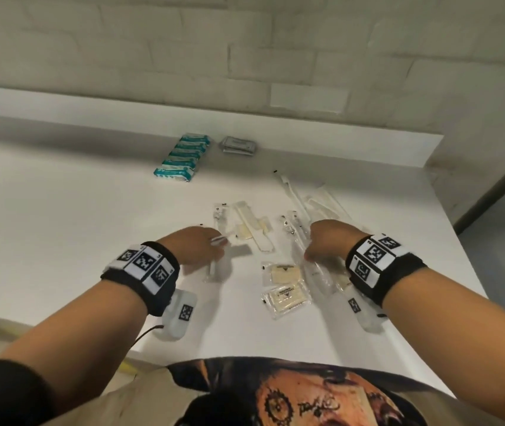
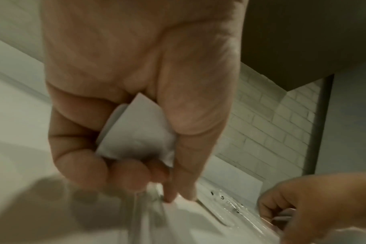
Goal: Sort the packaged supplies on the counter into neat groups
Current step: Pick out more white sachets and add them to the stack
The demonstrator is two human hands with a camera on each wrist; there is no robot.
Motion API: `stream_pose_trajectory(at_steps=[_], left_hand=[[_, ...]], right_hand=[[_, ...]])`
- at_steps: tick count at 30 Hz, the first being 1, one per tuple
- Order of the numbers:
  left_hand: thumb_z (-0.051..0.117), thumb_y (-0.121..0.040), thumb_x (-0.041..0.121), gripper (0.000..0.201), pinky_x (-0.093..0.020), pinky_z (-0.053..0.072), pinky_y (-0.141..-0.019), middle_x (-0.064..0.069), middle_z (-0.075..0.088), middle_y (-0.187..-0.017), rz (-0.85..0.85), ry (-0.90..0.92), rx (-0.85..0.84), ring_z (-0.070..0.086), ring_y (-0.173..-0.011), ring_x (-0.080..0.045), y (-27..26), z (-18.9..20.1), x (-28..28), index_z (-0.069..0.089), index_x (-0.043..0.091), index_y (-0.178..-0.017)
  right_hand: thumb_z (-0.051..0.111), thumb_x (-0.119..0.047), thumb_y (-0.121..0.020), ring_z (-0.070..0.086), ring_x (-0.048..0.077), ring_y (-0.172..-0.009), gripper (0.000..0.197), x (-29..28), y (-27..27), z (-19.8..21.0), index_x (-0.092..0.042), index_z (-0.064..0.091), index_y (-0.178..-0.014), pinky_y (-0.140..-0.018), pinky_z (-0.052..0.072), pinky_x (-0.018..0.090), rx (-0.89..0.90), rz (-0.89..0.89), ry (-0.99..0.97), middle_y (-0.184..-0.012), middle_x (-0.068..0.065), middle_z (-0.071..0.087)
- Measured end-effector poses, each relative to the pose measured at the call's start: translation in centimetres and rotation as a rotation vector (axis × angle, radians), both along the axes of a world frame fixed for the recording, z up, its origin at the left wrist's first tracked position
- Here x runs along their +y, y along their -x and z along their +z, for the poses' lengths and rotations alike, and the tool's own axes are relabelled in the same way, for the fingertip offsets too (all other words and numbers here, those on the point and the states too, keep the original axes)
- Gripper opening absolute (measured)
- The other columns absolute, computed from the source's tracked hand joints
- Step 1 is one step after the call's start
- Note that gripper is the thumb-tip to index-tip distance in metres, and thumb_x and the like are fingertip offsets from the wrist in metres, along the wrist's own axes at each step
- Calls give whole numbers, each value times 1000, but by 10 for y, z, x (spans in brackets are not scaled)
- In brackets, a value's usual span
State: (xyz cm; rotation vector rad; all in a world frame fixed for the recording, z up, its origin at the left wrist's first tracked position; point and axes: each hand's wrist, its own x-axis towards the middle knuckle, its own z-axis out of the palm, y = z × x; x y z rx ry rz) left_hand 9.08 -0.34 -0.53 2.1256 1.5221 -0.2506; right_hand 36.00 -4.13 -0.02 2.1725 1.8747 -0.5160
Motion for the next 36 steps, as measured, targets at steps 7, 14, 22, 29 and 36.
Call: stream_pose_trajectory(at_steps=[7, 14, 22, 29, 36], left_hand=[[52, -94, 42, 38, -29, 46, -60, -3, 54, -67, 229, 226, -503, 50, -60, -18, 16, 4, 5, 61, 7, -106], [46, -98, 23, 22, -39, 56, -67, -12, 60, -95, 576, 500, -1076, 63, -79, -27, 40, 25, 14, 59, 10, -111], [41, -101, 31, 37, -45, 54, -89, -17, 65, -120, 398, 665, -1383, 64, -109, -33, -5, 48, -1, 56, 11, -128], [58, -91, 2, 27, -31, 59, -74, -4, 72, -103, 296, 416, -1413, 68, -90, -15, 10, 56, 5, 66, 14, -113], [68, -85, 11, 25, -22, 47, -57, -6, 74, -93, 355, 249, -1378, 67, -76, -16, 13, 55, 16, 67, 10, -110]], right_hand=[[46, -26, -95, 64, 19, -87, 22, 11, 6, 16, -16, 62, -105, -66, 46, 28, 471, -156, -201, -103, 3, 67], [52, -50, -87, 45, 11, -66, 46, 7, 20, 52, -13, 61, -113, -61, 37, 28, 997, -467, -295, -84, -2, 51], [39, 19, -77, 50, 11, -52, 56, 11, 105, 72, -23, 58, -109, -43, 35, 21, 1291, -260, -324, -77, 5, 56], [72, 6, -78, 56, 10, -59, 36, 20, 118, 73, -22, 58, -96, -52, 46, 12, 1297, -270, -552, -71, 4, 53], [79, -2, -72, 63, 14, -61, 41, 20, 121, 61, -13, 60, -107, -53, 45, 26, 1274, -223, -420, -76, 13, 59]])
